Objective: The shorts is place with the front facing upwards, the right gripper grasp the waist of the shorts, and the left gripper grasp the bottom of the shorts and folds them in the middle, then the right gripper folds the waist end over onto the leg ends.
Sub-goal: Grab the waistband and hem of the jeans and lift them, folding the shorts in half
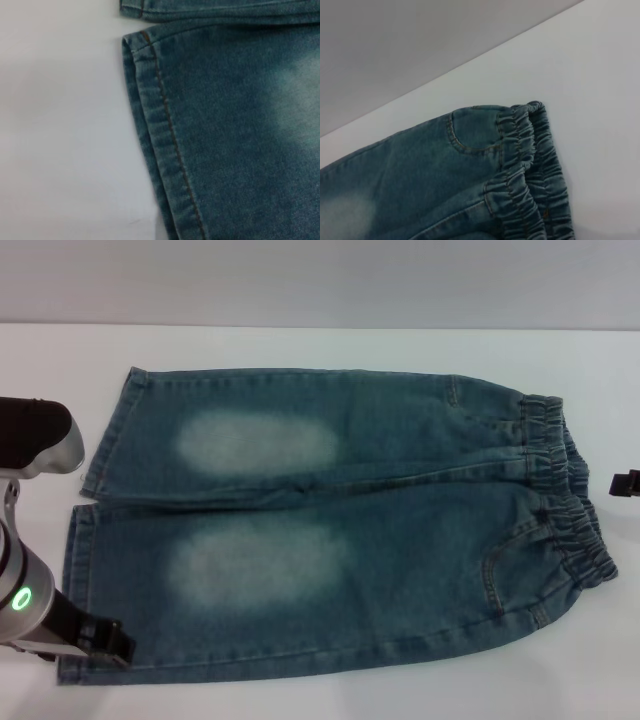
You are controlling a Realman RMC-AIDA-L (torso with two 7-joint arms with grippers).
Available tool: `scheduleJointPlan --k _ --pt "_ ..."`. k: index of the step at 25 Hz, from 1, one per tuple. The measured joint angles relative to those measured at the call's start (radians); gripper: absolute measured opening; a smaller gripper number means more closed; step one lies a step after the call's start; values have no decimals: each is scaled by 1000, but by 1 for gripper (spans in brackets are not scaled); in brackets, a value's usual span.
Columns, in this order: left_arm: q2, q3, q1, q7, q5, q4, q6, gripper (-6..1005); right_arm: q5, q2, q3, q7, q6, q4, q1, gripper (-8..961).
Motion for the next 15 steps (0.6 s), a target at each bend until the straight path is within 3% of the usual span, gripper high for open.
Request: scheduleJointPlan --k 5,9,15 --pt "0 3 5 -1 -5 -18 9 725 0 0 1 0 5 -1 1 815" --pt "-1 4 6 -1 -7 -27 12 832 0 0 1 0 7 -1 1 815" --pt "-2 12 6 -1 -9 -29 20 826 0 0 1 0 9 -1 1 815"
